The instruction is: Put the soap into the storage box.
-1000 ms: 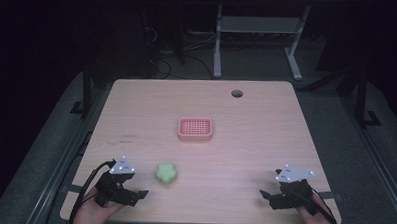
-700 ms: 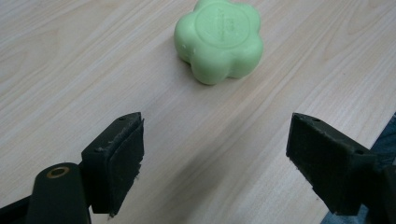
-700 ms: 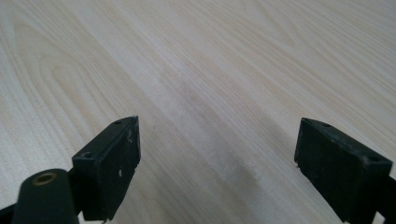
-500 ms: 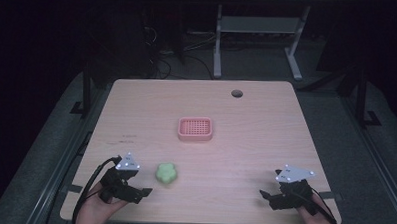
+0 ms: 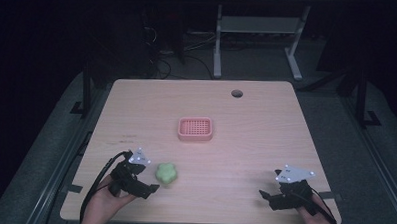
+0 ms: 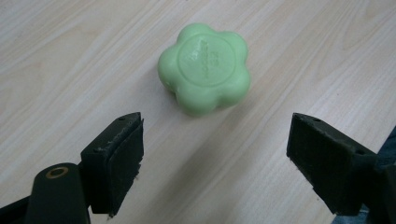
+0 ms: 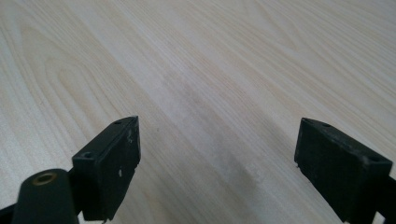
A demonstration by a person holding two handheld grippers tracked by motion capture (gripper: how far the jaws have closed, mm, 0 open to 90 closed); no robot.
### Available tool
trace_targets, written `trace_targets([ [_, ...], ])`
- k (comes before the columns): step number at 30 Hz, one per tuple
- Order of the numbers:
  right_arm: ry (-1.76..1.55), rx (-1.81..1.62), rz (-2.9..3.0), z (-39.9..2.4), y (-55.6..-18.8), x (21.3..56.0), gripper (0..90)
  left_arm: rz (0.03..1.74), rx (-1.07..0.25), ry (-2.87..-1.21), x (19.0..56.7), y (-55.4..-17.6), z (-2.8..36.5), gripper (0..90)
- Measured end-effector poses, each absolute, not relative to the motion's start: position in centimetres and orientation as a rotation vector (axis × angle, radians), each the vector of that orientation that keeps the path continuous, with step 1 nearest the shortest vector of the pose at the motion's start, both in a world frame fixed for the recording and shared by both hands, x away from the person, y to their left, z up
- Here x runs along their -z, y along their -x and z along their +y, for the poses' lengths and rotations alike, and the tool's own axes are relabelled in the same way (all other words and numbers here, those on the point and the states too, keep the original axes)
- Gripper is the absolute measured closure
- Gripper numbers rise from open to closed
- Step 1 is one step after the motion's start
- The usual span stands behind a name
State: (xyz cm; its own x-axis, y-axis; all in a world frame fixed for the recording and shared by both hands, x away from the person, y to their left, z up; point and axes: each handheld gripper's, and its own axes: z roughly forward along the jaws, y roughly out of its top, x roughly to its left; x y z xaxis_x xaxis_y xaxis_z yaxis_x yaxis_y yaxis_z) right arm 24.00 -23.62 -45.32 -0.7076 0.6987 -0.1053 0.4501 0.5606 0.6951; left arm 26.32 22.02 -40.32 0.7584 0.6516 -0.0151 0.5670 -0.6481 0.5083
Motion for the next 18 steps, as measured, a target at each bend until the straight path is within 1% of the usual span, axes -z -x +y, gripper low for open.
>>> trace_targets([
  [18, -0.934, -0.935, 2.425, -23.6, -24.0, 45.3, 13.8, 0.920, -0.218, -2.495, 40.1, -27.8, 20.5, 18.6],
])
